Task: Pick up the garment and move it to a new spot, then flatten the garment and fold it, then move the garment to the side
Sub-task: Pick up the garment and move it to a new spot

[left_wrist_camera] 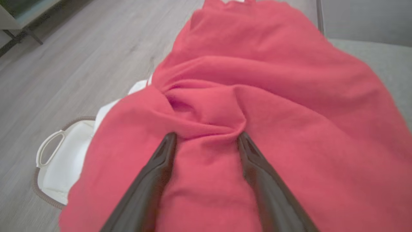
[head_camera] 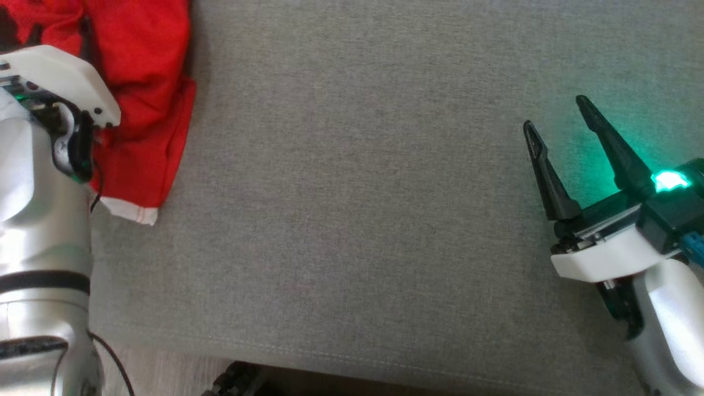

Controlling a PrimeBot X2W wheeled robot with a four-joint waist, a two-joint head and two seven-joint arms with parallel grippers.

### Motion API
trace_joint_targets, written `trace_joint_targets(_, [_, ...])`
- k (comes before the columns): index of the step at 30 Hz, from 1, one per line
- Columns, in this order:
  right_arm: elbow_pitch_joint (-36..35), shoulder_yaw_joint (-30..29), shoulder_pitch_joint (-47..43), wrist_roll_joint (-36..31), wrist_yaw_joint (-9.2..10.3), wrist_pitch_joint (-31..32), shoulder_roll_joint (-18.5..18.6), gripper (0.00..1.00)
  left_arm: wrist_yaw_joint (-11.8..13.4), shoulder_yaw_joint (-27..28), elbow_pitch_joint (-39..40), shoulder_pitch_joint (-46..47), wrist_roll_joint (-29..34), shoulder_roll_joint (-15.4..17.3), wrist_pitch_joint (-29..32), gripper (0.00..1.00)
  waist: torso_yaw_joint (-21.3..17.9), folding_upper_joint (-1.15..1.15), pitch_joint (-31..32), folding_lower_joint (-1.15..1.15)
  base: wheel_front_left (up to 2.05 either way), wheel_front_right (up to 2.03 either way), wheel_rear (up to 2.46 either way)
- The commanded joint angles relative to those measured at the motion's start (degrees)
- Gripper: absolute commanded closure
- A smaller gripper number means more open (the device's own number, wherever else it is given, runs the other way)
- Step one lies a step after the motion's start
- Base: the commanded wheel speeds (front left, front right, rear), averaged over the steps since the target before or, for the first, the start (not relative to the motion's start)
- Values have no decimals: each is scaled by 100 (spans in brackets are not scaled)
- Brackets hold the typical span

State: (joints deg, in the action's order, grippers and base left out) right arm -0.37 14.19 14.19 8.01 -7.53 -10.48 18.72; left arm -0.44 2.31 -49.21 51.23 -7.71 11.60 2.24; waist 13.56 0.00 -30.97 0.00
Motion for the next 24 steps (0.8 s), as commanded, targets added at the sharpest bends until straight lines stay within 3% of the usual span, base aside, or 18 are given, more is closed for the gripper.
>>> trace_joint_targets(1, [-255,81,-225,32,4,46,25,0,0,79,6,207,21,368,6,8,-41,0,3,0,0,0,0])
trace_joint_targets(2, [-283,67,-250,37,4,61,22,0,-35,55,-110,262,14,359,-14,48,-51,0,17,0,0,0,0])
trace_joint_targets(3, [-304,54,-265,38,4,73,13,0,-87,23,-221,313,15,365,-34,100,-63,0,35,0,0,0,0])
trace_joint_targets(13, [-65,63,-373,166,4,-115,-347,0,-348,-287,-482,729,168,623,-449,100,-187,0,663,0,0,0,0])
trace_joint_targets(18, [216,114,-430,241,4,-278,-620,0,-460,-540,61,1005,322,765,-553,100,-336,0,1106,0,0,0,0])
trace_joint_targets(24, [588,200,-560,349,4,-416,-981,0,-638,-985,1198,1117,325,752,7,100,-649,0,1707,0,0,0,0])
